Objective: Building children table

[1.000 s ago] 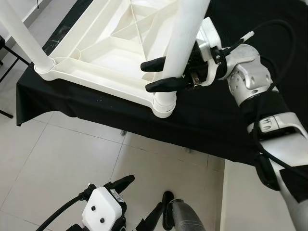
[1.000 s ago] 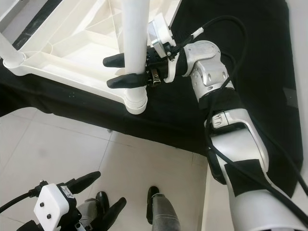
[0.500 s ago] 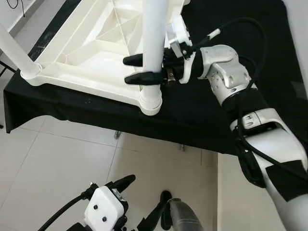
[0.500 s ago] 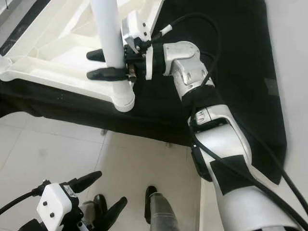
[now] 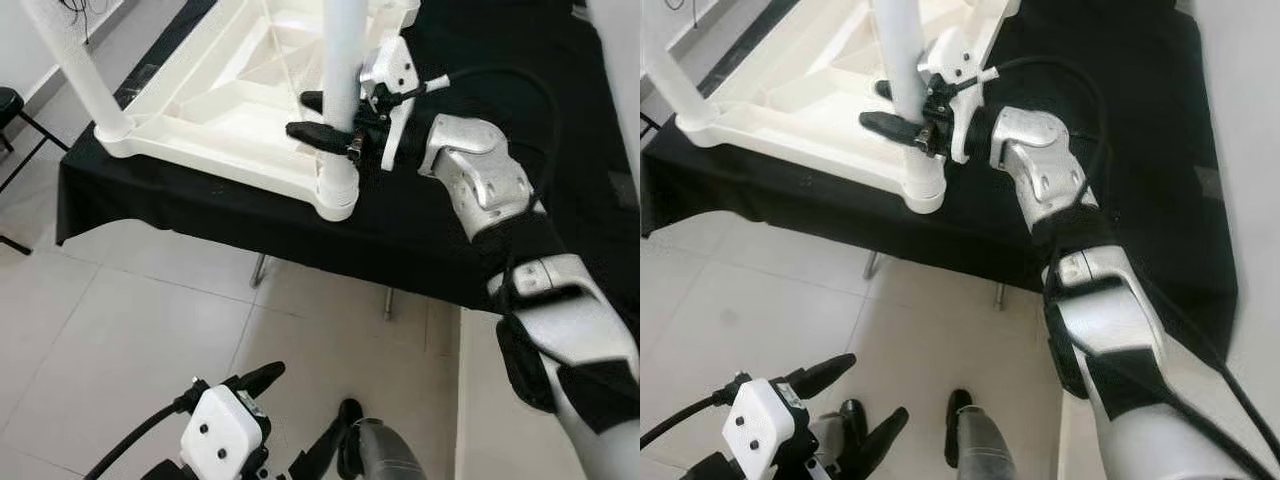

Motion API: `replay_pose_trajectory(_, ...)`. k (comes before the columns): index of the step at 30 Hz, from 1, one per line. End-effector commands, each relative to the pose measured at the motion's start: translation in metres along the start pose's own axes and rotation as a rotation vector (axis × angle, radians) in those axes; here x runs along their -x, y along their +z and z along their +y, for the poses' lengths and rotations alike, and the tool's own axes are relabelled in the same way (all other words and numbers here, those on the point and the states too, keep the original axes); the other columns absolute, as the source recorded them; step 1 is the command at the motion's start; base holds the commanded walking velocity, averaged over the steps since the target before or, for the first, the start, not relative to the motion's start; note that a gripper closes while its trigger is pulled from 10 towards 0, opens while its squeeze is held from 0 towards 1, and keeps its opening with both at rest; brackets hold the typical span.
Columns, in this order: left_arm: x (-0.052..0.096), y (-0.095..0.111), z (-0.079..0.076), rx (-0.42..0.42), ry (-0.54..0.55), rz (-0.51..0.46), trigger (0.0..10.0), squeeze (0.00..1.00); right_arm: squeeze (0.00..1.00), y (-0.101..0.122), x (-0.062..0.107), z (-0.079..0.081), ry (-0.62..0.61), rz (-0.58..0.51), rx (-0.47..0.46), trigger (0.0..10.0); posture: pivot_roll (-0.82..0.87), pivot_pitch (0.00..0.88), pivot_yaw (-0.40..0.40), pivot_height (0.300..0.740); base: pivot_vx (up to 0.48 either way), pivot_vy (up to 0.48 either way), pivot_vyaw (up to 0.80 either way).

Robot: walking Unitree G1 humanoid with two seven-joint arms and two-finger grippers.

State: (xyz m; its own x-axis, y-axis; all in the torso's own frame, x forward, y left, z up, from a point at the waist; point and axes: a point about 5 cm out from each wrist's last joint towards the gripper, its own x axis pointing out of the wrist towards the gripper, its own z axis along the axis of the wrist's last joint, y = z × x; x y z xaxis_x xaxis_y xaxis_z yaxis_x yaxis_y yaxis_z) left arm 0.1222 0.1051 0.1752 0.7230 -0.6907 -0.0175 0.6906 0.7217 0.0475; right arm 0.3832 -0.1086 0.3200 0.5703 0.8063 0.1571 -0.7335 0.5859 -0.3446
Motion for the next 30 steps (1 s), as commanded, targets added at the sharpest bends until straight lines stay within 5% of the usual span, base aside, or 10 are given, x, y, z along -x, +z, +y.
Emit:
replay_pose_trajectory(1, 0.0, -0.007, 0.0, 0.012, 0.001, 0.023, 10.0, 0.0, 0.0, -0.034, 0.017, -0.002, -0.121, 0.157, -0.07, 10.0, 0.06, 0.392, -0.067, 0.74, 0.0, 0.0, 0.0)
replay_pose_trajectory(7, -0.002, -0.009, 0.004, 0.005, 0.005, 0.022, 10.0, 0.0, 0.0, -0.049, 0.021, 0.031, -0.23, 0.178, -0.119, 10.0, 0.05, 0.38, -0.061, 0.74, 0.0, 0.0, 0.0)
replay_pose_trajectory(11, -0.005, -0.011, 0.006, -0.002, 0.002, 0.021, 10.0, 0.0, 0.0, -0.054, 0.026, 0.03, -0.401, 0.207, -0.152, 10.0, 0.04, 0.362, -0.061, 0.74, 0.0, 0.0, 0.0)
replay_pose_trajectory(30, -0.01, -0.014, 0.012, -0.026, 0.019, 0.013, 10.0, 0.0, 0.0, -0.047, 0.031, 0.031, -0.656, 0.24, -0.191, 10.0, 0.05, 0.34, -0.067, 0.74, 0.0, 0.0, 0.0)
